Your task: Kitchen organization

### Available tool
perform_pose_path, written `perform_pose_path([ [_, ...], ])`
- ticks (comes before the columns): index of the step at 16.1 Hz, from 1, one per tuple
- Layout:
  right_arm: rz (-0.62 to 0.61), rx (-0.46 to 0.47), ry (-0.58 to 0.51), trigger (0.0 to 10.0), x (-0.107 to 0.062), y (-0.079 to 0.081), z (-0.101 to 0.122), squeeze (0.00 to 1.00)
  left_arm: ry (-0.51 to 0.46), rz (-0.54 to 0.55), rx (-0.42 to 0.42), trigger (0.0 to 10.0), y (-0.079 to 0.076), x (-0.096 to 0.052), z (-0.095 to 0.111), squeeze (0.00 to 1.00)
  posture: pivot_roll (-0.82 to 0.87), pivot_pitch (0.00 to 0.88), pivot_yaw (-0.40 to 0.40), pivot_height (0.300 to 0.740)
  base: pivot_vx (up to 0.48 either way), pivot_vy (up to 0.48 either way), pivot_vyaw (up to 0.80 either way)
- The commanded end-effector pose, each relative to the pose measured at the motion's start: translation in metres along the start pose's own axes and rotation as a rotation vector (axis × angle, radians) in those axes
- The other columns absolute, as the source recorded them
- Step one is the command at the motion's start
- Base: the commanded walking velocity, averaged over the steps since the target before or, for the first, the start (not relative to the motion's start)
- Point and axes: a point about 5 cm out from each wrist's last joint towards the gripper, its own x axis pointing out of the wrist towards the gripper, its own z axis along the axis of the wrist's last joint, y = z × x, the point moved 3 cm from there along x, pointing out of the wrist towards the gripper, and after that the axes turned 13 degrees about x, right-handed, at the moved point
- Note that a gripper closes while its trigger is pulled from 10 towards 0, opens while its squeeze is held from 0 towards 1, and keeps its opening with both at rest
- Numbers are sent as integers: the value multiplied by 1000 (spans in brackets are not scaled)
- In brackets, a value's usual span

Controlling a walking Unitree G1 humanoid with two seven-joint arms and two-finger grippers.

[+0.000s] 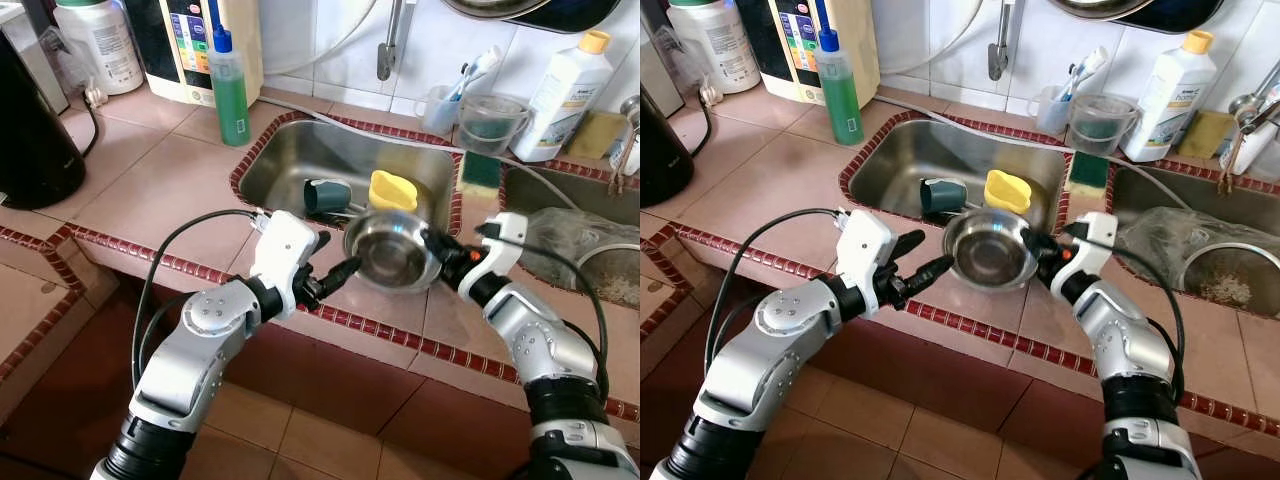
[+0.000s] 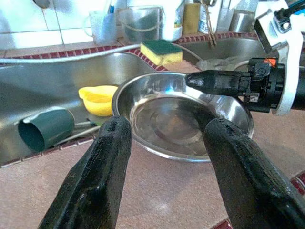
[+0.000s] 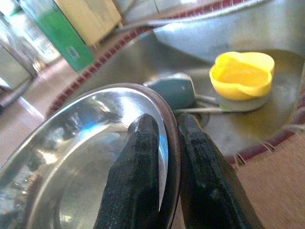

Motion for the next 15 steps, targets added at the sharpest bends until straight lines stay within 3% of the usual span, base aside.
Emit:
perform_pose_path([
  [1,32,40,-64,0,1,5,14,0,-4,16,3,10000,4,0,1,0,-60,37,-52,740,0,0,0],
  [3,34,80,-115,196,0,4,22,0,-16,66,-5,10000,13,-1,2,0,-56,31,-53,740,0,0,0],
  [4,24,61,-126,1098,-1,3,23,0,-21,91,-18,10000,18,-1,3,0,-55,28,-54,740,0,0,0],
  [5,16,50,-141,8588,-1,2,25,0,-26,118,-31,10000,23,-1,3,0,-54,26,-55,740,0,0,0],
  [6,21,38,-174,10000,-3,3,30,0,-27,175,-48,10000,34,-3,3,0,-54,22,-54,740,0,0,0],
  [9,58,-104,-251,10000,-5,17,42,0,-11,271,-28,10000,50,-6,-3,0,-56,16,-55,740,0,0,0],
  [13,72,-232,-415,10000,-10,38,56,0,4,306,-48,10000,52,-6,-17,0,-63,7,-52,740,0,0,0],
  [15,56,-284,-413,10000,-11,41,51,0,7,366,-61,10000,62,-8,-22,0,-66,3,-53,740,0,0,0],
])
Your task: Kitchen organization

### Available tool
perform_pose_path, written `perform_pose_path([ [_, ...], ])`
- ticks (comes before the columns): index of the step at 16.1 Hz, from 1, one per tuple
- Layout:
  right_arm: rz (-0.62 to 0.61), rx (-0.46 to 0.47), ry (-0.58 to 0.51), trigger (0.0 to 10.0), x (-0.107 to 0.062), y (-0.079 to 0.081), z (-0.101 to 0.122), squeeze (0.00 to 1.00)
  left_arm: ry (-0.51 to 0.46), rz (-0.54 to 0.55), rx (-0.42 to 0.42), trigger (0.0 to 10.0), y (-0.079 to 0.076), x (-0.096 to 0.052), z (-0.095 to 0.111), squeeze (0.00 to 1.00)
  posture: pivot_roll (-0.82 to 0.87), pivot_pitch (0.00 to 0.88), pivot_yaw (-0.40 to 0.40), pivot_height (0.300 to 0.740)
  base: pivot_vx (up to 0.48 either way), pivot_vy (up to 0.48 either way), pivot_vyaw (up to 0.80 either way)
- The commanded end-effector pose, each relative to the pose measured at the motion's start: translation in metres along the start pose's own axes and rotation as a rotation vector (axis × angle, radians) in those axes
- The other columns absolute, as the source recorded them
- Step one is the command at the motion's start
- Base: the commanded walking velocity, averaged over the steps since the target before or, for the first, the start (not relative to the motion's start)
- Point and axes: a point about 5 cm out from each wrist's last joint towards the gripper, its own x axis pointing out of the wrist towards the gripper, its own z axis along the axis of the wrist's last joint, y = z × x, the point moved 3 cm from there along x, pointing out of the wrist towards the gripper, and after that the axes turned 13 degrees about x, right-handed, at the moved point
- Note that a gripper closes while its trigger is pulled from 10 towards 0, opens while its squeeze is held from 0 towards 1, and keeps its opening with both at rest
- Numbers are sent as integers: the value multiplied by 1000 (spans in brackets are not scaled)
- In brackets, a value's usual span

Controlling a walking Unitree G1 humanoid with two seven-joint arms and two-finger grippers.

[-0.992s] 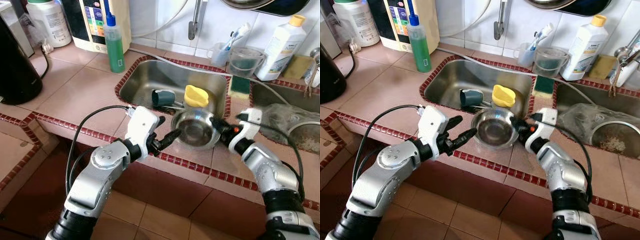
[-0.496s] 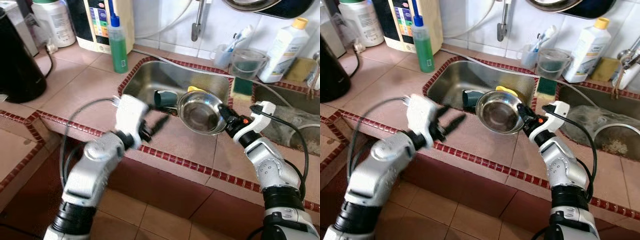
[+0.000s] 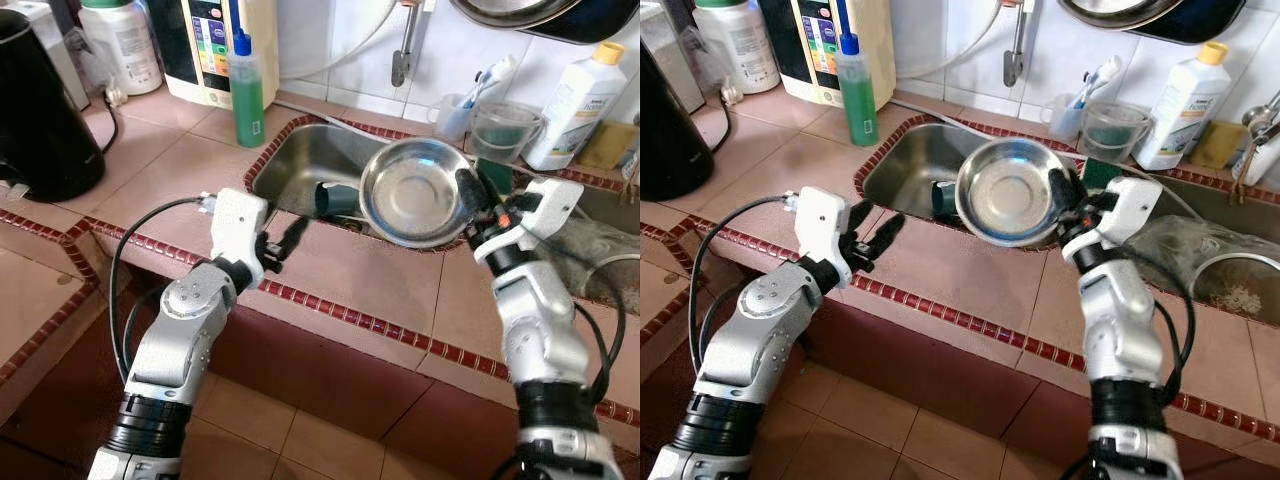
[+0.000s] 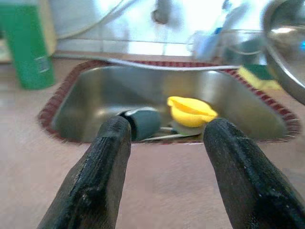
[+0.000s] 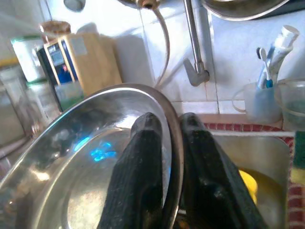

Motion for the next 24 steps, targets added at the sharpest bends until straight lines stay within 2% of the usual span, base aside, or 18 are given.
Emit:
perform_pose_path([
  [1,12,-37,-23,10000,0,5,5,0,-9,22,9,10000,5,2,2,0,-66,1,-52,740,0,0,0],
  [3,3,-48,-22,10000,-2,4,2,0,5,41,-4,10000,11,3,-2,0,-66,0,-53,740,0,0,0],
  [7,-6,-60,-26,10000,-3,4,1,0,-5,43,-4,10000,14,4,-4,0,-67,0,-51,740,199,0,0],
  [19,-18,-78,-25,10000,-2,0,2,0,-13,28,-21,10000,10,6,-5,0,-72,0,-57,740,332,0,0],
  [24,-37,-78,-22,10000,-3,-5,3,0,-6,26,-22,10000,9,6,-6,0,-73,0,-54,740,0,0,0],
])
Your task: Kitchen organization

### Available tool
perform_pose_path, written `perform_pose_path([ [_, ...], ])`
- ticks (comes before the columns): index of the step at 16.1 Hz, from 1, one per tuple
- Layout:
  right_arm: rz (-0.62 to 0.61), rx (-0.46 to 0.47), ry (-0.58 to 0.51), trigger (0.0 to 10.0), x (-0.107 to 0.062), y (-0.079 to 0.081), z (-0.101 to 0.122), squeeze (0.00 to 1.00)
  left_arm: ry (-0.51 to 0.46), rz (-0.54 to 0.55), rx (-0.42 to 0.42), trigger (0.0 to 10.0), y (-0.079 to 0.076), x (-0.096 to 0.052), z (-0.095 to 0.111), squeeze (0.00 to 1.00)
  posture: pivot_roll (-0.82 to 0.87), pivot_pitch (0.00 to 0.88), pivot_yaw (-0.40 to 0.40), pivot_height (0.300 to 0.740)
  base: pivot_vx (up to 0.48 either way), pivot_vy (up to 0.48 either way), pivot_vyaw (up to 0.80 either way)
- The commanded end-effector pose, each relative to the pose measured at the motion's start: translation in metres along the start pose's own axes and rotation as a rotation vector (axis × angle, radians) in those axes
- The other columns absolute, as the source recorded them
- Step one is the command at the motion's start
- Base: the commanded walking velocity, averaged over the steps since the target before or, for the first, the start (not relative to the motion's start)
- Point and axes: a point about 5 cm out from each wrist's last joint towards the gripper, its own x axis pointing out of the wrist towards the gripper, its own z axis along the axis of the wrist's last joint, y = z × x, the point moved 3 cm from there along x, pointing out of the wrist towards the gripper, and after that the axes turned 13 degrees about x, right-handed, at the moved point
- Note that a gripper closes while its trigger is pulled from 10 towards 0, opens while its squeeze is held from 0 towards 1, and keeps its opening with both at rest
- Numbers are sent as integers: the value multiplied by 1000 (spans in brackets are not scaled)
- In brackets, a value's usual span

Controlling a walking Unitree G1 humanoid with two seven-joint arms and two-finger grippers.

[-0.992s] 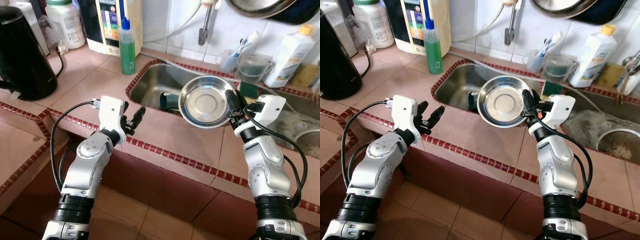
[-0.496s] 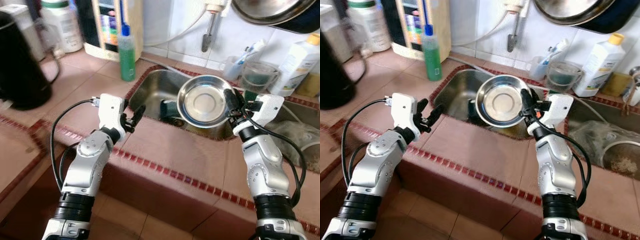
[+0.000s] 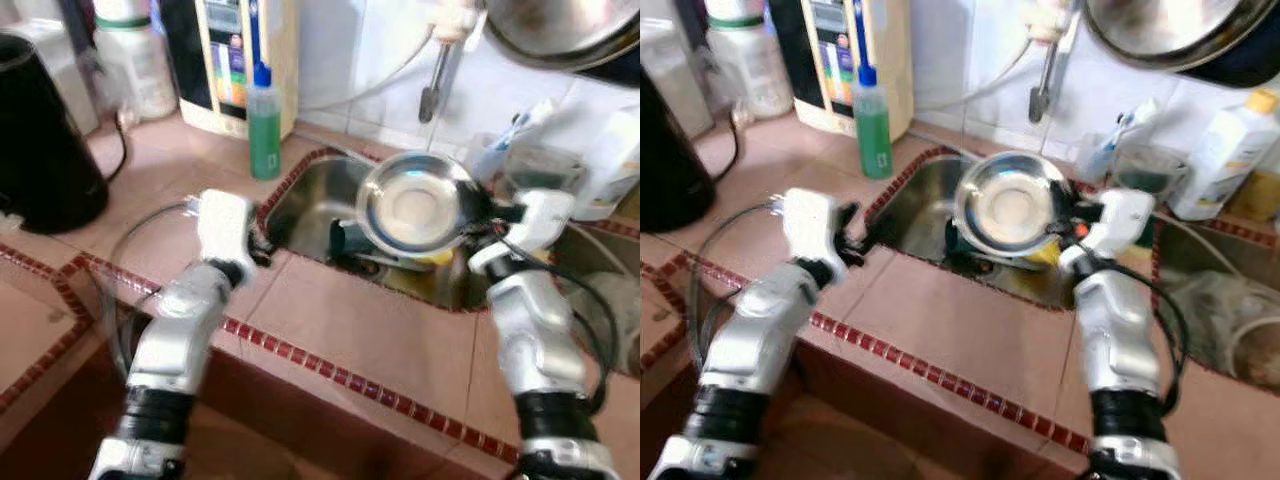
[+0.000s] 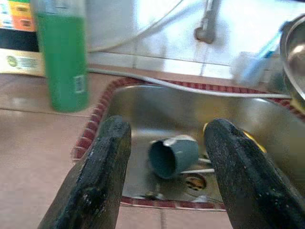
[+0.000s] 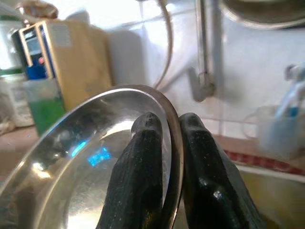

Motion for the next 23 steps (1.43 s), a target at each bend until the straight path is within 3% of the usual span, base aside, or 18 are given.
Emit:
perform_pose_path([
  [1,-11,-6,-12,10000,2,-1,4,0,-2,-4,14,10000,3,-1,3,0,-72,1,-51,740,0,0,0],
  [5,-126,-36,45,10000,4,-22,0,0,35,-68,40,10000,-11,-2,1,0,-68,9,-45,740,0,0,0],
  [7,-167,-63,64,10000,4,-32,2,0,32,-119,95,10000,-23,-3,3,0,-72,19,-38,740,0,0,0],
  [11,-209,-78,73,10000,6,-46,8,0,16,-217,46,10000,-45,-6,8,0,-86,52,-21,740,0,0,0],
  [18,-221,-107,95,10000,7,-53,11,0,105,-346,48,10000,-69,-8,11,0,-110,143,16,740,0,0,0],
  [23,-262,-102,160,10000,4,-68,2,0,116,-416,21,10000,-85,-17,16,0,-112,190,33,740,0,0,0],
])
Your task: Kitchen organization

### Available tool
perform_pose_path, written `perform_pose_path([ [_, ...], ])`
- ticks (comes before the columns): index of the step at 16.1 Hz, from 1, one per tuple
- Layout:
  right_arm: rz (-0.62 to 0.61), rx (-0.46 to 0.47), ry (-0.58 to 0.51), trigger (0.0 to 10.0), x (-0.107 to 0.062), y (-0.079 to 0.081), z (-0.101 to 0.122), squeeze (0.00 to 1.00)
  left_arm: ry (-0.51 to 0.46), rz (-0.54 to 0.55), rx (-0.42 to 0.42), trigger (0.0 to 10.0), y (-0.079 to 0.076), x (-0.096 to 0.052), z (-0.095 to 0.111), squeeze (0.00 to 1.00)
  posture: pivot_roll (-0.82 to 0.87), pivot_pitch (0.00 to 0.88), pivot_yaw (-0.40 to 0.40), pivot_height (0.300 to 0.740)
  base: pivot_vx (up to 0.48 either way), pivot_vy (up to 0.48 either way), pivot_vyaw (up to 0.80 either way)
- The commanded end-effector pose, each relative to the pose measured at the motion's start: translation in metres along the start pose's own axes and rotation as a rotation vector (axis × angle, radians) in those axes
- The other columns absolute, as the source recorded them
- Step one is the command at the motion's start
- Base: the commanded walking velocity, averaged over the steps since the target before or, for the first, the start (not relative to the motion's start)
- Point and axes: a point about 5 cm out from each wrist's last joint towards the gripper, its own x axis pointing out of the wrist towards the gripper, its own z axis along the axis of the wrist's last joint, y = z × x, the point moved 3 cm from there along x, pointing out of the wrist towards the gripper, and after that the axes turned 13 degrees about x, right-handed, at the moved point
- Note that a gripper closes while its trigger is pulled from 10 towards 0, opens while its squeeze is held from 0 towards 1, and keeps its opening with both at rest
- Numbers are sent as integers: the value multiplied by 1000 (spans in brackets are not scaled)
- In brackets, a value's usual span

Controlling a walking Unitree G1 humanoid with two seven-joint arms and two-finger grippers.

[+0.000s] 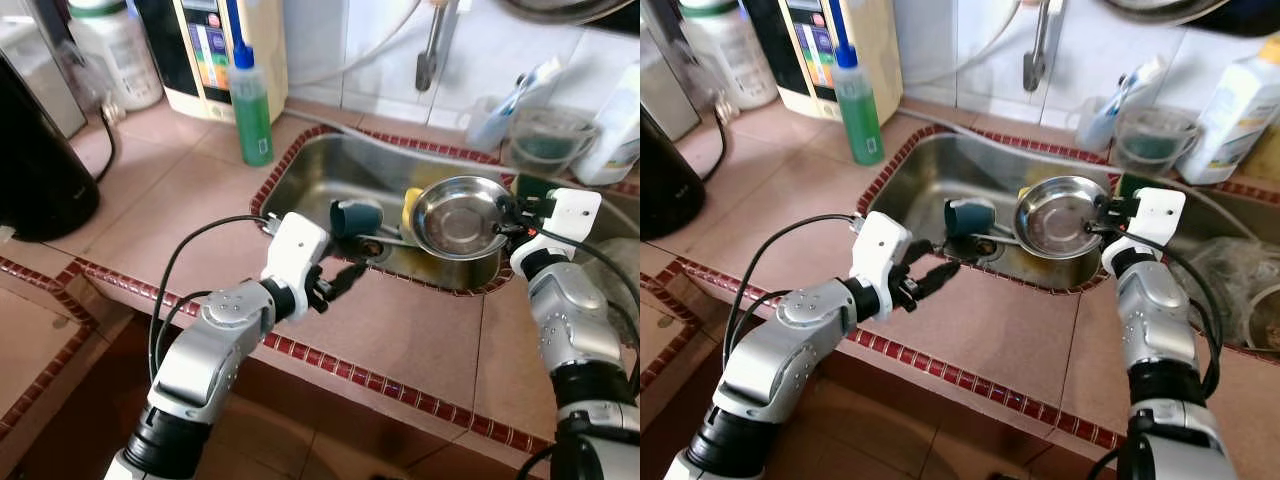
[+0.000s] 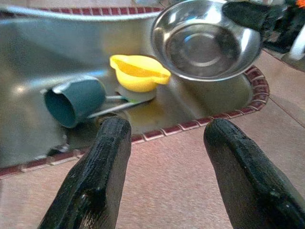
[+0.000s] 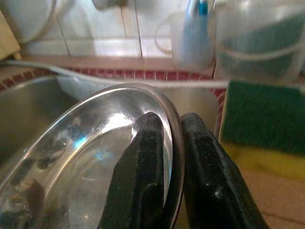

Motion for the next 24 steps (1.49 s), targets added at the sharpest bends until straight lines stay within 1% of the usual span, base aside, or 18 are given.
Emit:
perform_pose_path([
  [1,-1,4,-4,10000,2,-2,3,0,2,-27,-2,10000,-7,-1,1,0,-111,196,35,740,0,0,0],
  [3,-9,29,12,10000,4,-4,0,0,1,-34,-12,10000,-11,-2,3,0,-106,200,33,740,0,0,0],
  [6,0,59,36,10000,8,-2,-4,0,5,-23,-23,10000,-11,-2,6,0,-101,202,29,740,0,0,0],
  [13,37,65,58,10000,17,1,0,0,4,-3,-39,10000,-11,-4,8,0,-89,194,21,740,0,0,0],
  [14,42,76,59,10000,17,1,0,278,2,0,-41,10000,-11,-3,9,0,-88,194,21,740,0,0,0],
  [15,41,76,59,10000,18,1,0,1000,2,1,-41,10000,-10,-3,9,0,-87,193,21,740,0,0,0],
  [19,33,76,59,10000,18,2,-2,1000,0,5,-38,10000,-10,-3,10,0,-80,189,17,740,0,0,0],
  [24,52,70,60,10000,19,4,-3,1000,-5,31,-21,10000,-5,-4,10,0,-74,174,13,740,0,0,0],
])
